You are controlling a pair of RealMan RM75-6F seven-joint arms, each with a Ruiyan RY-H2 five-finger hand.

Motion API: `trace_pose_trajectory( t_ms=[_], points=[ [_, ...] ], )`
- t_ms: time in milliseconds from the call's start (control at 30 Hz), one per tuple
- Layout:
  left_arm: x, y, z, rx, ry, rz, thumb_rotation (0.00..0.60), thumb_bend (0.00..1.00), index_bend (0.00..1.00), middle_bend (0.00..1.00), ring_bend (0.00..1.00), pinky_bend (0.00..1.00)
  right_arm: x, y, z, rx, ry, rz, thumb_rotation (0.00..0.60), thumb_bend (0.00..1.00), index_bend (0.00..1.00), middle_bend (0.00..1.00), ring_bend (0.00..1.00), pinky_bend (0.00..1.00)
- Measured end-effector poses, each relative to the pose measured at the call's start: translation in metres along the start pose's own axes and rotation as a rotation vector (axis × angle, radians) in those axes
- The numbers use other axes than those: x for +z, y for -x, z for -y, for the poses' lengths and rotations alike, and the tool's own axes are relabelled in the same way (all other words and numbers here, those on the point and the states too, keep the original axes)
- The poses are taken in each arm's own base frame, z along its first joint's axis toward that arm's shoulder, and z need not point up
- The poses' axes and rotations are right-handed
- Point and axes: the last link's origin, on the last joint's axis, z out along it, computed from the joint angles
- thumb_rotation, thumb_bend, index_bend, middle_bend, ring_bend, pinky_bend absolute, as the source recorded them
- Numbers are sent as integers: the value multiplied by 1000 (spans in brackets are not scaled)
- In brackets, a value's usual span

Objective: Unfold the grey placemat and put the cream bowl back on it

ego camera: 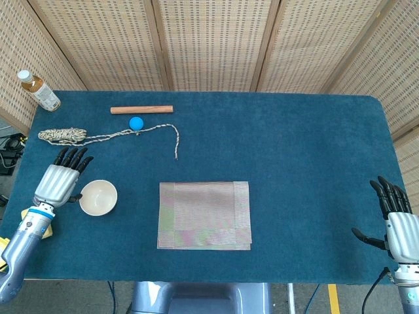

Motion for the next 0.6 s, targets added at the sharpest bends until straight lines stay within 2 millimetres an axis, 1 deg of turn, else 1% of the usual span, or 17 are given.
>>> trace_pose_trajectory(
  t_ms=[133,200,267,400,433,600],
  points=[
    [-2,-14,-23,-38,55,-26,600,139,295,0,0,0,0,-2,-1,8,3,-6,600,198,68,0,0,0],
    [-3,-17,-32,-37,81,-31,600,141,342,0,0,0,0,-3,-1,12,3,-6,600,198,68,0,0,0],
    [-6,-18,-48,-49,124,-28,600,146,381,0,0,0,0,-3,-1,14,2,-6,600,198,68,0,0,0],
    [-10,-13,-86,-42,202,-31,600,162,422,0,0,0,0,-4,-2,15,0,-6,600,198,68,0,0,0],
    [-11,-10,-99,-38,224,-33,600,162,425,0,0,0,0,-4,-2,15,1,-7,600,199,68,0,0,0],
    [-13,3,-153,-52,303,-39,600,167,393,0,0,0,1,-5,-4,21,11,-5,600,198,68,0,0,0]
  ],
)
